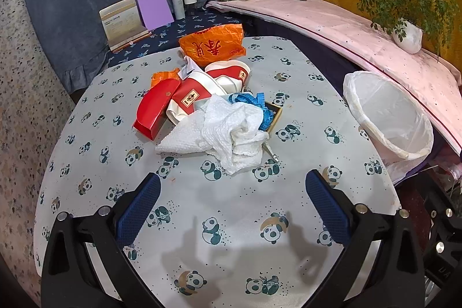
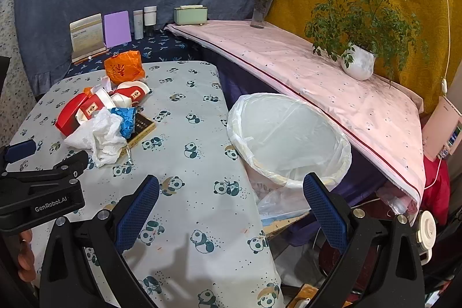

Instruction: Collect trash

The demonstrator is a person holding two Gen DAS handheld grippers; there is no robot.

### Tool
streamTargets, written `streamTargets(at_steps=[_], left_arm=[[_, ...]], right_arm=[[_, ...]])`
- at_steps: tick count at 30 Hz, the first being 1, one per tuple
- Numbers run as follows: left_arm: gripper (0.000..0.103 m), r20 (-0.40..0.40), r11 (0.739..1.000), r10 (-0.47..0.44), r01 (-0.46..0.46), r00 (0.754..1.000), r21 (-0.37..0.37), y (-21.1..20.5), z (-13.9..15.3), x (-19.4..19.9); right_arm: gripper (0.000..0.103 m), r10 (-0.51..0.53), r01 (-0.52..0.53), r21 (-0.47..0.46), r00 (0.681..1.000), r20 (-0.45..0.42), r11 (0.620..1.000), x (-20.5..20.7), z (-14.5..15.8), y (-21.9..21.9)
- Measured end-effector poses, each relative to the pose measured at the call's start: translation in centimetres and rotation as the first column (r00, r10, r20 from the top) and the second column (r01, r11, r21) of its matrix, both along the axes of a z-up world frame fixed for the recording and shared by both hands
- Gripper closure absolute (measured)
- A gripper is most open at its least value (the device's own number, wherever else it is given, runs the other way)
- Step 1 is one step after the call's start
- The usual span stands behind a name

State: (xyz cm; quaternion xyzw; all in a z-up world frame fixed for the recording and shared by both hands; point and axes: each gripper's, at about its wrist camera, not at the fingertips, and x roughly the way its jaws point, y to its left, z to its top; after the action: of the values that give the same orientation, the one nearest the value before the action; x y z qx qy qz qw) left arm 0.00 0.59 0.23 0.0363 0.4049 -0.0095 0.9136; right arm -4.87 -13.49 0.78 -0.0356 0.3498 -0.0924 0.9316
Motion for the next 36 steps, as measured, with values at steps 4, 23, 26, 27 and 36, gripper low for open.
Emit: streamTargets(at_steps=[4,23,26,27,36], left_arm=[[0.007,-0.005,1.000,0.001,-0.001,1.000,0.010,-0.36,-0.13,0.21],[0.007,-0.009,1.000,0.002,-0.002,1.000,0.013,-0.34,-0.34,0.06],[0.007,-0.009,1.000,0.001,-0.001,1.000,0.015,-0.27,-0.31,-0.02],[0.007,-0.008,1.000,0.001,-0.001,1.000,0.015,-0.26,-0.30,-0.05],[0.007,-0.010,1.000,0.009,-0.009,1.000,0.012,0.13,-0.49,-0.07]], right_arm=[[0.007,0.000,0.000,0.002,1.000,-0.002,1.000,0.07,0.03,-0.12],[0.007,-0.007,0.007,-0.004,1.000,-0.008,1.000,-0.05,-0.51,-0.15],[0.007,-0.008,0.008,-0.004,1.000,-0.009,1.000,-0.03,-0.49,-0.17],[0.007,-0.007,0.007,-0.003,1.000,-0.009,1.000,-0.03,-0.53,-0.16],[0.007,0.003,-0.003,-0.009,1.000,-0.007,1.000,-0.15,-0.42,0.46]])
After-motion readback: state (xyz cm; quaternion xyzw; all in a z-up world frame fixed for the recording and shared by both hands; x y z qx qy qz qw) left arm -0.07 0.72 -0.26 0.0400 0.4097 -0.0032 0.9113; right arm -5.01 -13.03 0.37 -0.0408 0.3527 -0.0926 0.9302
